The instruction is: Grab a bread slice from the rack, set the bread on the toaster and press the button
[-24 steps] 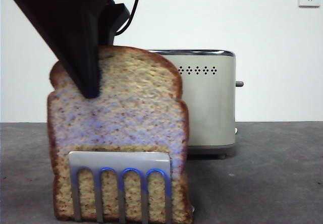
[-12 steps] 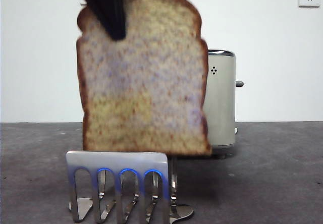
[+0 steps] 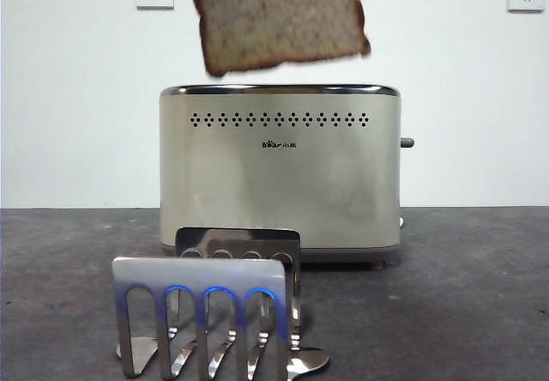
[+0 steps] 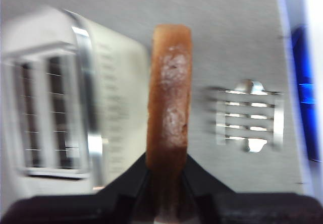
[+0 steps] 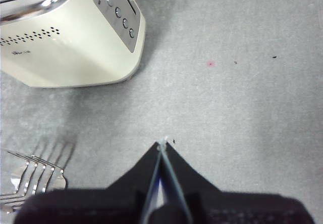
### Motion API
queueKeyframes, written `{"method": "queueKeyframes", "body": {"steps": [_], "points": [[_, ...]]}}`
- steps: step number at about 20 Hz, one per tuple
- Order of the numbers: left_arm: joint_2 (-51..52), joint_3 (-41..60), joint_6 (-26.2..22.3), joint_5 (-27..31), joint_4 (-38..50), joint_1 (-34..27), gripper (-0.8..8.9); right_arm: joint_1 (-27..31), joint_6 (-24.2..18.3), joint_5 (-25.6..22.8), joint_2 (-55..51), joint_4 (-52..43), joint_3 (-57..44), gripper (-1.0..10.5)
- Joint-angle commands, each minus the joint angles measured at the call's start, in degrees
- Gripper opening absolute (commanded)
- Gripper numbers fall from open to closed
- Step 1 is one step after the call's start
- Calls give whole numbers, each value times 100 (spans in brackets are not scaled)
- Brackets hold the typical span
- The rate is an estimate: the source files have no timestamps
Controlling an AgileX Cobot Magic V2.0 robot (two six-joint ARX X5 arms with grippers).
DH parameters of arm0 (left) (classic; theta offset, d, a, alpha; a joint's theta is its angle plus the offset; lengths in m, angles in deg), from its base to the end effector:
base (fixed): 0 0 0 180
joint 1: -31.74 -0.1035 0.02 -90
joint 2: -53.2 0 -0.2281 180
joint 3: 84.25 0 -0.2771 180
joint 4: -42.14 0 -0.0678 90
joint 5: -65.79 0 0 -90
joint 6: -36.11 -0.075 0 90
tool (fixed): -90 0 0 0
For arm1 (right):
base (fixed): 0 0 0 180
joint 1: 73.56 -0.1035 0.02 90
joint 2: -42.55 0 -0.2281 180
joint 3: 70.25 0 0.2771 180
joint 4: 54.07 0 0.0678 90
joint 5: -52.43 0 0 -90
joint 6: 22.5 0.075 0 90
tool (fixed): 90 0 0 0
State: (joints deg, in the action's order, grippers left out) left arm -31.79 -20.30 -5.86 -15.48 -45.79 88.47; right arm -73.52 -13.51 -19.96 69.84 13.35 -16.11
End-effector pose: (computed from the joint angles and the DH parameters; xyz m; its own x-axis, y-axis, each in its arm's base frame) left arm 0.1823 -0.2571 0.3548 0.4233 -0.3684 -0.8277 0.8878 -0.0135 0.4600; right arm 0.1703 0.0226 0.2426 0.7242 0.3020 -0.6199 -0.1247 0.9415 0.3130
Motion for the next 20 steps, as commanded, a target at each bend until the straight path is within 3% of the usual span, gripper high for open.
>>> {"method": "queueKeyframes", "body": {"steps": [1, 8, 20], "points": [[24, -291, -599, 28, 7, -149, -13, 0, -74, -2, -4, -15, 35, 0], [-140, -1233, -929, -236, 11, -898, -13, 0, -214, 2, -4, 2, 35, 0], [-1523, -2216, -929, -787, 157, -1585, -13, 0, -457, 11, -4, 44, 35, 0]]}}
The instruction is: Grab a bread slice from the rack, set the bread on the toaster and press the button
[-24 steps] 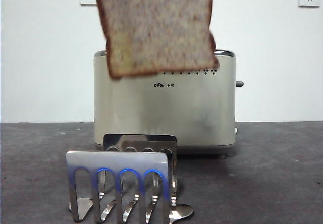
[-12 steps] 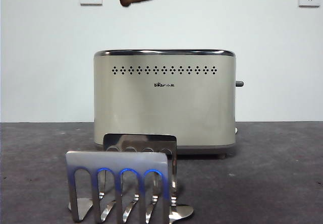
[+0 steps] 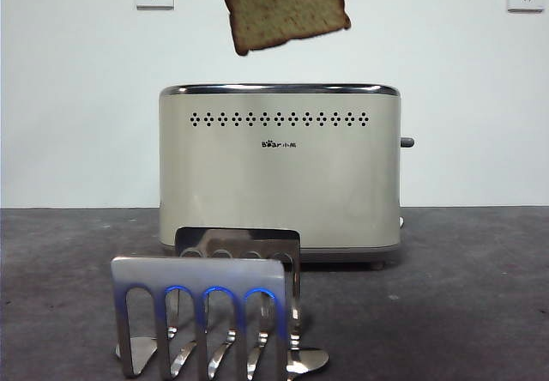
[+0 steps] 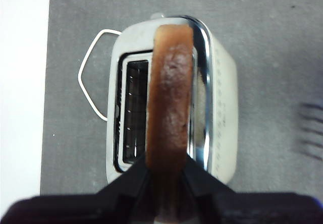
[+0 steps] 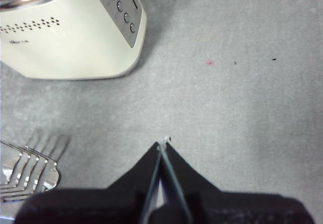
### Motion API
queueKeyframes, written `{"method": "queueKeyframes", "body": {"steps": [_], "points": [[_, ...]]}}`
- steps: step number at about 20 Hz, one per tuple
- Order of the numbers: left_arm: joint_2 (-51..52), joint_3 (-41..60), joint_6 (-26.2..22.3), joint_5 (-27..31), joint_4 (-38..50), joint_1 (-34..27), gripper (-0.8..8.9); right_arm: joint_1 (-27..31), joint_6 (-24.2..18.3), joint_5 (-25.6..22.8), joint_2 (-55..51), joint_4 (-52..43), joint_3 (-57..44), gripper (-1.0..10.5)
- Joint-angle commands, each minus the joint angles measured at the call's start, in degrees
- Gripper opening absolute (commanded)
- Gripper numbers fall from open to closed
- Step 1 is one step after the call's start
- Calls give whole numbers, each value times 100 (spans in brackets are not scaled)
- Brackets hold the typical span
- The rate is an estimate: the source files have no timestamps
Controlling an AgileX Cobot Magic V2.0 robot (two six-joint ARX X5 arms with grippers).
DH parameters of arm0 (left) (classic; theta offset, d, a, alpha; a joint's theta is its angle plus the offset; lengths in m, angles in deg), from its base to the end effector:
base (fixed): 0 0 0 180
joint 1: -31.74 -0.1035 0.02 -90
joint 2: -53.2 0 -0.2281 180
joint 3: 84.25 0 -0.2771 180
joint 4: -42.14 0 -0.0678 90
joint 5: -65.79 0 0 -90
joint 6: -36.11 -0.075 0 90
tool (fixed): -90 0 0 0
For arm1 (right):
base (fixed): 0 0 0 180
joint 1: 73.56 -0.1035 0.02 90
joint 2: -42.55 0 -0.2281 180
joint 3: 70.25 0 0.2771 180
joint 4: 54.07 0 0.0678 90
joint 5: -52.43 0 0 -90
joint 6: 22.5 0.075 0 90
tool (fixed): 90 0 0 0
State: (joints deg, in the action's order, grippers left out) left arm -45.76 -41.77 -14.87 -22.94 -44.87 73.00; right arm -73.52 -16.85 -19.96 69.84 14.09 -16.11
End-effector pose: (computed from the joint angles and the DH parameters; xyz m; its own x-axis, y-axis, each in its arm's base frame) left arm 0.2769 -0.2407 0.3947 0.5131 -0.4206 -0.7482 0.8452 0.0958 0.5258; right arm 0.1692 0.0226 0.2413 0.7162 0.3020 -0.6292 -0.1605 0.9486 0.2727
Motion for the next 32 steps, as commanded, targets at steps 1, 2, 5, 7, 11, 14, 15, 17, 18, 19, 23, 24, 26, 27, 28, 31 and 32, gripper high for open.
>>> {"method": "queueKeyframes", "body": {"steps": [1, 2, 5, 7, 11, 14, 15, 17, 18, 19, 23, 24, 26, 27, 28, 31, 32], "points": [[-232, -98, -7, -52, 61, -77, -13, 0, -127, 22, -4, -31, 35, 0], [-295, -103, 2, -83, 42, -111, -13, 0, -127, 22, -4, -31, 35, 0], [-457, -103, 111, -173, 22, -223, -13, 0, -138, 22, -4, -33, 35, 0], [-525, -103, 177, -173, -4, -291, -13, 0, -146, 20, -2, -35, 35, 0], [-579, -103, 278, -188, -50, -433, -13, 0, -170, 20, 37, -39, 35, 0], [-597, -103, 295, -625, -87, -529, -13, 0, -304, 17, 109, -57, 35, 0], [-608, -101, 295, -623, -87, -551, -13, 0, -341, 15, 142, -52, 35, 0], [-651, -101, 293, -621, -83, -551, -13, 0, -341, 15, 223, -70, 35, 0], [-686, -103, 293, -610, -85, -551, -13, 0, -341, 17, 273, -83, 35, 0], [-719, -101, 295, -592, -85, -562, -13, 0, -341, 17, 332, -111, 35, 0], [-896, -103, 295, -496, -55, -573, -13, 0, -444, 20, 525, -164, 35, 0], [-953, -103, 293, -343, -31, -570, -13, 0, -496, 15, 557, -162, 35, 0], [-1045, -103, 293, -173, -7, -570, -13, 0, -498, 15, 627, -179, 35, 0], [-1069, -101, 295, -170, -4, -570, -13, 0, -520, 17, 651, -184, 35, 0], [-1104, -101, 295, -173, 20, -570, -13, 0, -577, 15, 678, -184, 35, 0], [-1213, -103, 293, -173, 96, -542, -13, 0, -599, 17, 717, -219, 35, 0], [-1263, -101, 293, -170, 138, -533, -13, 0, -599, 17, 743, -234, 35, 0]]}}
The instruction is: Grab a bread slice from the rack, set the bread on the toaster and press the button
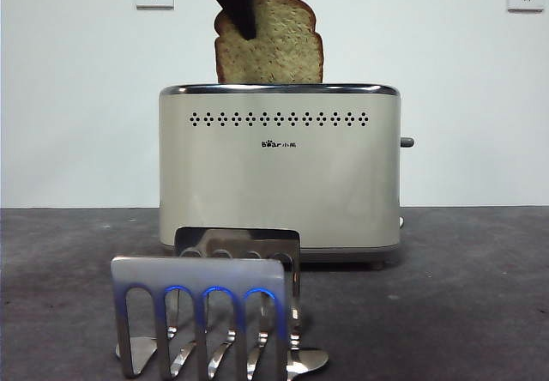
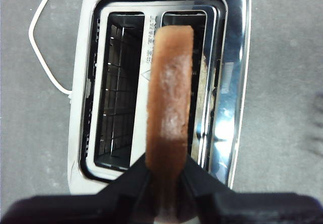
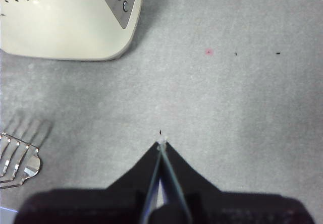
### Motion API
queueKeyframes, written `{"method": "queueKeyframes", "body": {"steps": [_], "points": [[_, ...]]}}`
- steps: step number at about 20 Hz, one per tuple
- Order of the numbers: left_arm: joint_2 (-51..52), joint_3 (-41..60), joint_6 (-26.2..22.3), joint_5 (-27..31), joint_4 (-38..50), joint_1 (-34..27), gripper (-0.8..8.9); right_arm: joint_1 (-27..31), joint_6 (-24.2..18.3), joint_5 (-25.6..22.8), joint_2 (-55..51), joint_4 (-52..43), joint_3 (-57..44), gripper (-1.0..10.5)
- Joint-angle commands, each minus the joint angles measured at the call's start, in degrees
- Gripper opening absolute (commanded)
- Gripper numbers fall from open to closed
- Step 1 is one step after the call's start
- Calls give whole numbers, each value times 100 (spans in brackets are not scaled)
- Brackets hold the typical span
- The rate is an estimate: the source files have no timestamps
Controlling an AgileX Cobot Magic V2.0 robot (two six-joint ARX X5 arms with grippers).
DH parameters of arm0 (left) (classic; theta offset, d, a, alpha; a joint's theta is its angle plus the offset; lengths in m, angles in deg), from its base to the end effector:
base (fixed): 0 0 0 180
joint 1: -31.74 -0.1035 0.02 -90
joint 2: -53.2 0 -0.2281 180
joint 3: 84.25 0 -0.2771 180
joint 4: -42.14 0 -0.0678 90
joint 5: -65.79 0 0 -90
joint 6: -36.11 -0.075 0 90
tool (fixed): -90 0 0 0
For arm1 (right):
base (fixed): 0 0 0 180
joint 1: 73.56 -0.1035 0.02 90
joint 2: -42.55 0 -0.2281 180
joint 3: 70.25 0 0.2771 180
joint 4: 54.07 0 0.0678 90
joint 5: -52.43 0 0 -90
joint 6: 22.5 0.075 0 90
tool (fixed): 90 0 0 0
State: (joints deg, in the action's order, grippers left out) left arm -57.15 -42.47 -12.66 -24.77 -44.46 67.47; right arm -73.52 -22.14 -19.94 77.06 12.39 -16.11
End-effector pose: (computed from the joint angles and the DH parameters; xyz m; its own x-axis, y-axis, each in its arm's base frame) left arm 0.3392 -0.2449 0.3248 0.4156 -0.3110 -0.8547 0.9094 0.1577 0.3849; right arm 0.1883 0.0226 0.2242 0.6522 0.3024 -0.6951 -0.2020 0.9532 0.2252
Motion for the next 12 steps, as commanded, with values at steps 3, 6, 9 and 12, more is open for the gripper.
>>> {"method": "queueKeyframes", "body": {"steps": [3, 6, 9, 12], "points": [[-321, -31, 72, 15, 157, 26, -13, 0, -72, 9, 22, -114, 33, 0], [-494, -31, 70, 61, 205, 46, -13, 0, -74, -4, 22, -151, 33, 0], [-599, -31, 74, 57, 317, 72, -13, 0, -76, -7, 33, -219, 33, 0], [-774, -31, 77, 57, 341, 129, -13, 0, -81, -4, 109, -339, 33, 0]]}}
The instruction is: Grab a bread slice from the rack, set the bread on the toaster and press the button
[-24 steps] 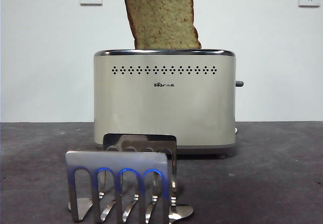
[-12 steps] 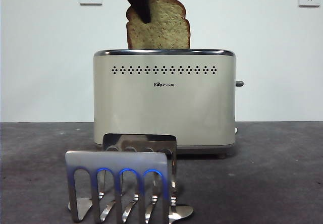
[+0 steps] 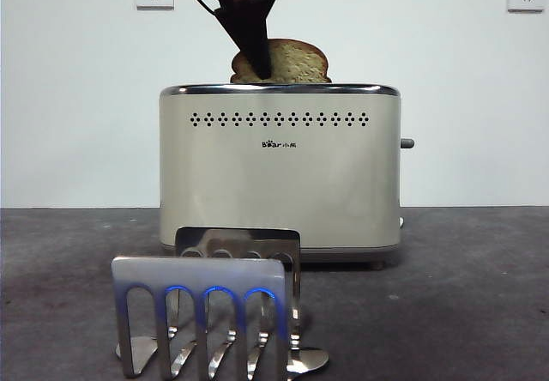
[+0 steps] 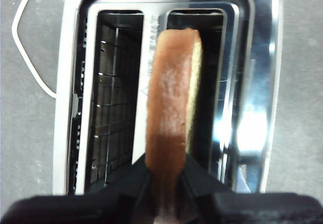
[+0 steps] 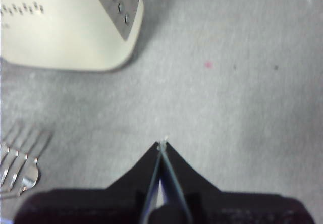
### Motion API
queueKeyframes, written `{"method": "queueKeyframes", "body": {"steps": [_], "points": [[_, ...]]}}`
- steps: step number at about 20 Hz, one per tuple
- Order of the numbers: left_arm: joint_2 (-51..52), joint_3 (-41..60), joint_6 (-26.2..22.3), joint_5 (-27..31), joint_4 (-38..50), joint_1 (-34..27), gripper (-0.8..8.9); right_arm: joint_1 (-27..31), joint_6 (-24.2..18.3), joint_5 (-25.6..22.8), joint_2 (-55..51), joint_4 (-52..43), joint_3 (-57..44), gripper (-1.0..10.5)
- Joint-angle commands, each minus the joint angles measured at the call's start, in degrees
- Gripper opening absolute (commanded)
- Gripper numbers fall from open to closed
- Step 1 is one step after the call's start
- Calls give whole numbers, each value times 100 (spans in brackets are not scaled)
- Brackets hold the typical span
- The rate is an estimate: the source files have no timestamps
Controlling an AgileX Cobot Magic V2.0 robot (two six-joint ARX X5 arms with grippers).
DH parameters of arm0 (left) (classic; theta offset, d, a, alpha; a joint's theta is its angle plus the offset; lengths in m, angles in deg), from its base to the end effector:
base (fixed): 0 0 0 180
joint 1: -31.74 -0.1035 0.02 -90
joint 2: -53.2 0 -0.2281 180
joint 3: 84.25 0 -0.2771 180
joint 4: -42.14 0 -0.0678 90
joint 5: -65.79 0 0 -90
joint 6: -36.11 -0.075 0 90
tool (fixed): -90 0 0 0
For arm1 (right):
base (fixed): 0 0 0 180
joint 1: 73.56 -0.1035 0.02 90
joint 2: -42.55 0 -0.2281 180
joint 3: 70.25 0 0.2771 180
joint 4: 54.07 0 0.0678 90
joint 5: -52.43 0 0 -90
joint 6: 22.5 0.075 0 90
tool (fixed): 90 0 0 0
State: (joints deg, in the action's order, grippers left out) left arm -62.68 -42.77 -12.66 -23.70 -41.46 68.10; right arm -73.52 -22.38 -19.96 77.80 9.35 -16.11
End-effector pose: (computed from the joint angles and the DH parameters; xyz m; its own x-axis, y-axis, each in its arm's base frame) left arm 0.3585 -0.2631 0.2905 0.3962 -0.2806 -0.8742 0.9179 0.1426 0.3702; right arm 0.1952 0.0226 0.2272 0.6797 0.3021 -0.6684 -0.2135 0.9533 0.2137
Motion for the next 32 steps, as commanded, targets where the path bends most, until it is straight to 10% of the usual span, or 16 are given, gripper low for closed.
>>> {"method": "queueKeyframes", "body": {"steps": [1, 10, 16, 25, 29, 32], "points": [[-249, 0, 81, -44, -2, 85, -13, 0, -59, -2, 79, -26, 33, 0], [-323, 0, 382, -50, 17, 107, 25, 0, -63, -2, 267, -7, 33, 0], [-90, 0, 793, -50, 105, 107, 346, 0, -66, -2, 291, -114, 33, 0], [1390, 0, 2133, -116, 125, 146, 335, 0, 890, 225, 844, -1480, 33, -2], [2017, 0, 3093, -114, -442, 144, 9, 0, 1836, 1156, 1578, -2669, 76, -3], [2361, 0, 4024, -96, -442, 133, -6, 0, 2396, 1622, 2249, -3357, 293, -7]]}}
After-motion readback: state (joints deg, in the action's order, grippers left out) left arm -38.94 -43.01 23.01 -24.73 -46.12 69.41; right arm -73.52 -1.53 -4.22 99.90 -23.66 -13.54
